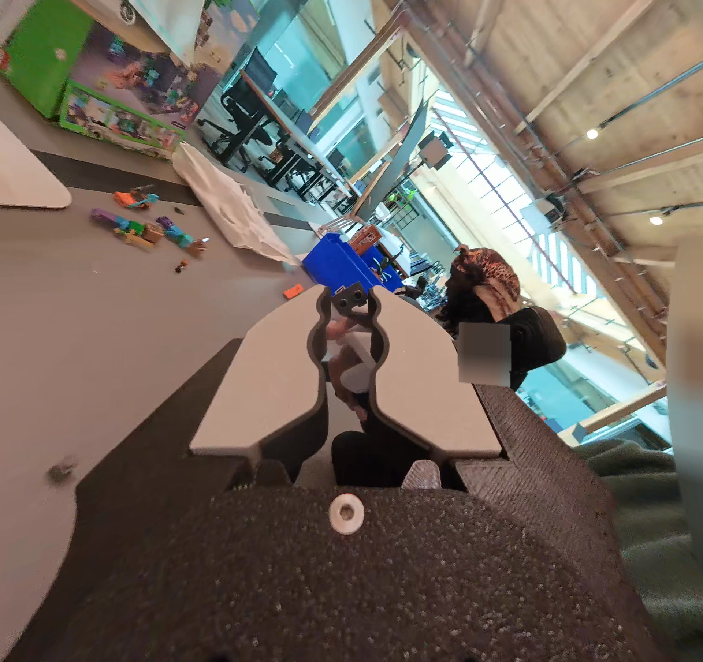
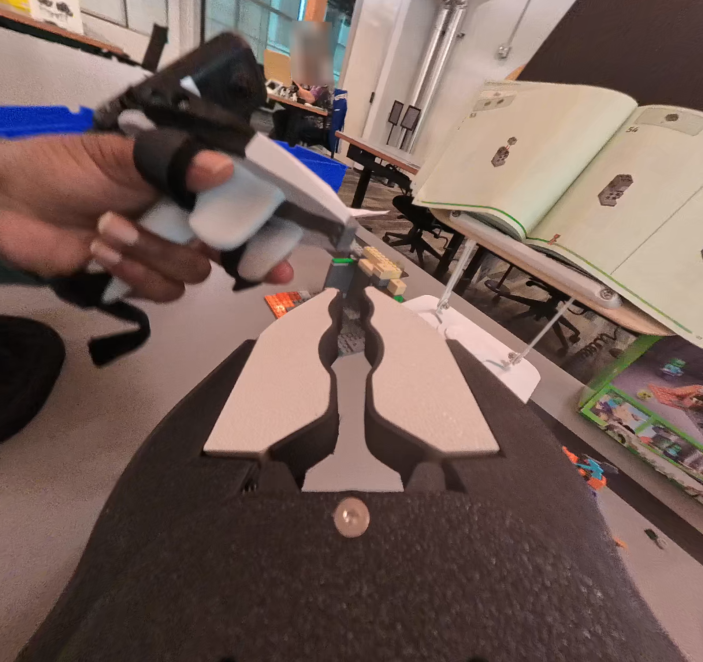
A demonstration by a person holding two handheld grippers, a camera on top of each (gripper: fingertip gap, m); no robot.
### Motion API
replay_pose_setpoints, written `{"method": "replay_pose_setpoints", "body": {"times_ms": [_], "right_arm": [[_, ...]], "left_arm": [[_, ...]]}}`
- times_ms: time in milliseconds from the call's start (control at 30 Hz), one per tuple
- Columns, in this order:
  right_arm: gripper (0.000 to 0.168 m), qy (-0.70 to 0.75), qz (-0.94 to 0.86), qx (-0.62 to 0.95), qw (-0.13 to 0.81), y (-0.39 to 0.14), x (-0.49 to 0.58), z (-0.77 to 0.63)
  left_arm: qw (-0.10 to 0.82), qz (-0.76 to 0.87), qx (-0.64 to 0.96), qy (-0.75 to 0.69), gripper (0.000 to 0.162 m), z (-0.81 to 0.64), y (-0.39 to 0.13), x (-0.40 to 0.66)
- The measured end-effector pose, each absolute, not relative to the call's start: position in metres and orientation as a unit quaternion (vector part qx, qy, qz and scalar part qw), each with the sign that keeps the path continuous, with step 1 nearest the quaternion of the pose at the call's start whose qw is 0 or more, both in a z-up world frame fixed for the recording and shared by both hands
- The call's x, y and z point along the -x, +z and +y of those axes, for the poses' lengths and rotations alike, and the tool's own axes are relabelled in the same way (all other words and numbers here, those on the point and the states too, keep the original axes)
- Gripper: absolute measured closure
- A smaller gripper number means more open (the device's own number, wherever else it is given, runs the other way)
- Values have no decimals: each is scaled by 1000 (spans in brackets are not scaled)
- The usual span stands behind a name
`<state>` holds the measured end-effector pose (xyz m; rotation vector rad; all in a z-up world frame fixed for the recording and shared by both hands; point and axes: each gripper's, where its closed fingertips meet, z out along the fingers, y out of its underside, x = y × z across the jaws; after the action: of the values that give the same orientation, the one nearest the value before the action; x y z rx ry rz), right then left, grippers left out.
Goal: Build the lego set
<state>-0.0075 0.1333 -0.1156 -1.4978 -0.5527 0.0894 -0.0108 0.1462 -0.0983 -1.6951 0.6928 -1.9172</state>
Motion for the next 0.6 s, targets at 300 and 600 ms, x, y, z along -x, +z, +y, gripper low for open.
{"method": "replay_pose_setpoints", "body": {"times_ms": [300,600], "right_arm": [[156,34,-202,690,694,-115,24,143],[156,38,-196,701,684,-119,35,151]], "left_arm": [[230,213,604,-732,144,139,-108,13],[232,206,606,-733,144,139,-112,23]]}}
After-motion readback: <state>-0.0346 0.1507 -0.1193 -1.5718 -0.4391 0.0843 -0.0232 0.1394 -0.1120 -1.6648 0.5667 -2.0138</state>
